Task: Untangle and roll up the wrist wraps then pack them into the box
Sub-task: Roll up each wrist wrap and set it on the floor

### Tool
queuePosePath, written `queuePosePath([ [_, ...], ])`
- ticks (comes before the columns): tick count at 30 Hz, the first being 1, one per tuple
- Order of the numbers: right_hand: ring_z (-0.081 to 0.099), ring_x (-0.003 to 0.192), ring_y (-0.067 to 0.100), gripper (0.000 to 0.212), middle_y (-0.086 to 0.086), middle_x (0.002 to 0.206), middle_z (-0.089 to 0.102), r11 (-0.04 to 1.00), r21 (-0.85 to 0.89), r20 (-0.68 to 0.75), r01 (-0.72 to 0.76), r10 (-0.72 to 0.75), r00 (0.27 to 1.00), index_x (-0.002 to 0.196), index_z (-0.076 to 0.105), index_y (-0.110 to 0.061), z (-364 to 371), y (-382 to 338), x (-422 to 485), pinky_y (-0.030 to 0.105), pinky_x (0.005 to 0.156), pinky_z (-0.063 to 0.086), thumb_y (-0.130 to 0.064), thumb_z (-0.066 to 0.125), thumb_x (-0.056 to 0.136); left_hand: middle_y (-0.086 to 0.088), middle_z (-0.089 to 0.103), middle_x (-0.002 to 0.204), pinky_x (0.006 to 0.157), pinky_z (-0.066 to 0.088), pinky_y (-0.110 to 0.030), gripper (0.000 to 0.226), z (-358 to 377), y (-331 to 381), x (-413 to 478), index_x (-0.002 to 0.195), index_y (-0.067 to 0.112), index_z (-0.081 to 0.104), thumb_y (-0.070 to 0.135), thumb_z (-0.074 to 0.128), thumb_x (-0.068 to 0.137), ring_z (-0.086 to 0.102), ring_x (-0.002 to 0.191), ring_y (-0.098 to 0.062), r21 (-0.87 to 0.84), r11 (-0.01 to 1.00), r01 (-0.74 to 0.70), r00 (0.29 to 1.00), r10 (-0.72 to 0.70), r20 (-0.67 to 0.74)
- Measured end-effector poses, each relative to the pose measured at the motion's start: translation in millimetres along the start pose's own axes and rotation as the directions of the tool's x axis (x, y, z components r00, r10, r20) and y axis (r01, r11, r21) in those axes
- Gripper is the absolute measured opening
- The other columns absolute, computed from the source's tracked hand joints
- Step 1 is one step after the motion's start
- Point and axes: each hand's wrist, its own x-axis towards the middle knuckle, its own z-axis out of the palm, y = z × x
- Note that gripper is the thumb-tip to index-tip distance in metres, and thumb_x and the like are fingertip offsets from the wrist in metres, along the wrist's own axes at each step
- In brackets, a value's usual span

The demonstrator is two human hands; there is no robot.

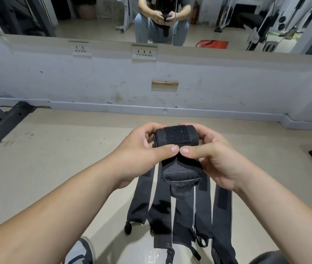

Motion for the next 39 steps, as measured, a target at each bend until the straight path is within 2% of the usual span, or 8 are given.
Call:
queuePosePath([
  [3, 0.075, 0.101, 0.037, 0.052, 0.025, 0.120, 0.074, 0.989, -0.011, 0.014, -0.145, 0.145, 0.989, 0.126, 0.070, -0.001, -0.2, 0.9, -1.2, 0.038, 0.082, 0.064, 0.000, 0.078, 0.074, 0.001, 0.074, 0.105, 0.093, 0.062, -0.035, 0.034, 3.2, -3.5, 0.5, 0.120, 0.008, 0.065, -0.002, 0.077, 0.091, 0.074, 0.096, -0.012, -0.048, 0.998, 0.037, 0.999, -0.039, -0.027],
  [7, 0.070, 0.118, 0.043, 0.046, 0.026, 0.125, 0.072, 0.982, -0.030, 0.020, -0.186, 0.186, 0.982, 0.127, 0.071, -0.004, -0.5, -0.3, -3.6, 0.041, 0.093, 0.062, -0.004, 0.079, 0.082, 0.000, 0.071, 0.108, 0.092, 0.061, -0.050, 0.035, 6.9, -3.4, 1.1, 0.122, 0.008, 0.061, -0.003, 0.075, 0.092, 0.073, 0.093, -0.015, -0.059, 0.997, 0.046, 0.998, -0.048, -0.034],
  [15, 0.074, 0.110, 0.036, 0.042, 0.019, 0.125, 0.074, 0.975, -0.052, -0.034, -0.216, 0.214, 0.976, 0.129, 0.069, -0.023, 4.2, -1.0, -7.4, 0.044, 0.087, 0.062, -0.011, 0.076, 0.089, -0.005, 0.066, 0.131, 0.093, 0.060, -0.059, 0.045, 10.1, -3.1, 0.2, 0.131, 0.016, 0.058, -0.003, 0.073, 0.094, 0.074, 0.097, -0.017, -0.041, 0.999, 0.034, 0.998, -0.036, -0.054],
  [19, 0.074, 0.106, 0.034, 0.049, 0.021, 0.125, 0.074, 0.980, -0.028, -0.038, -0.197, 0.196, 0.980, 0.128, 0.070, -0.017, 2.8, 1.0, -7.6, 0.049, 0.095, 0.059, -0.020, 0.080, 0.080, -0.006, 0.067, 0.128, 0.084, 0.063, -0.052, 0.045, 10.7, -4.0, 0.7, 0.129, 0.013, 0.058, -0.003, 0.075, 0.091, 0.075, 0.089, -0.015, -0.037, 0.998, 0.055, 0.997, -0.057, -0.061],
  [21, 0.074, 0.109, 0.035, 0.048, 0.019, 0.125, 0.074, 0.981, -0.036, -0.033, -0.192, 0.191, 0.981, 0.129, 0.070, -0.016, 3.2, 2.9, -7.6, 0.050, 0.098, 0.058, -0.030, 0.079, 0.083, -0.004, 0.068, 0.118, 0.064, 0.062, -0.033, 0.046, 9.3, -4.3, 1.3, 0.128, 0.009, 0.058, -0.005, 0.077, 0.089, 0.074, 0.080, -0.011, -0.043, 0.997, 0.063, 0.996, -0.066, -0.055],
  [23, 0.075, 0.104, 0.033, 0.047, 0.018, 0.122, 0.075, 0.981, -0.040, -0.049, -0.190, 0.188, 0.981, 0.128, 0.070, -0.016, 3.1, 4.9, -7.1, 0.046, 0.092, 0.062, -0.032, 0.078, 0.085, 0.000, 0.069, 0.110, 0.062, 0.057, -0.022, 0.047, 8.1, -4.9, 1.6, 0.126, 0.008, 0.058, -0.006, 0.079, 0.086, 0.074, 0.076, -0.009, -0.027, 0.997, 0.066, 0.996, -0.067, -0.054],
  [29, 0.075, 0.097, 0.029, 0.046, 0.017, 0.118, 0.076, 0.984, -0.032, -0.035, -0.177, 0.176, 0.984, 0.129, 0.070, -0.013, 5.7, 8.6, -6.0, 0.038, 0.080, 0.062, -0.031, 0.075, 0.087, 0.002, 0.073, 0.108, 0.073, 0.060, -0.027, 0.048, 4.1, -6.6, 1.7, 0.124, 0.012, 0.060, -0.002, 0.083, 0.084, 0.076, 0.085, -0.013, 0.027, 0.997, 0.069, 0.995, -0.067, -0.068],
  [39, 0.070, 0.119, 0.042, 0.062, 0.024, 0.126, 0.072, 0.990, -0.042, -0.030, -0.135, 0.134, 0.991, 0.134, 0.065, -0.005, 1.7, 13.5, -0.7, 0.050, 0.104, 0.056, -0.038, 0.083, 0.084, 0.001, 0.077, 0.098, 0.088, 0.061, -0.039, 0.042, 2.5, 0.1, 0.0, 0.119, 0.011, 0.065, 0.019, 0.086, 0.083, 0.076, 0.089, -0.015, -0.012, 0.996, 0.090, 0.994, -0.090, -0.059],
])
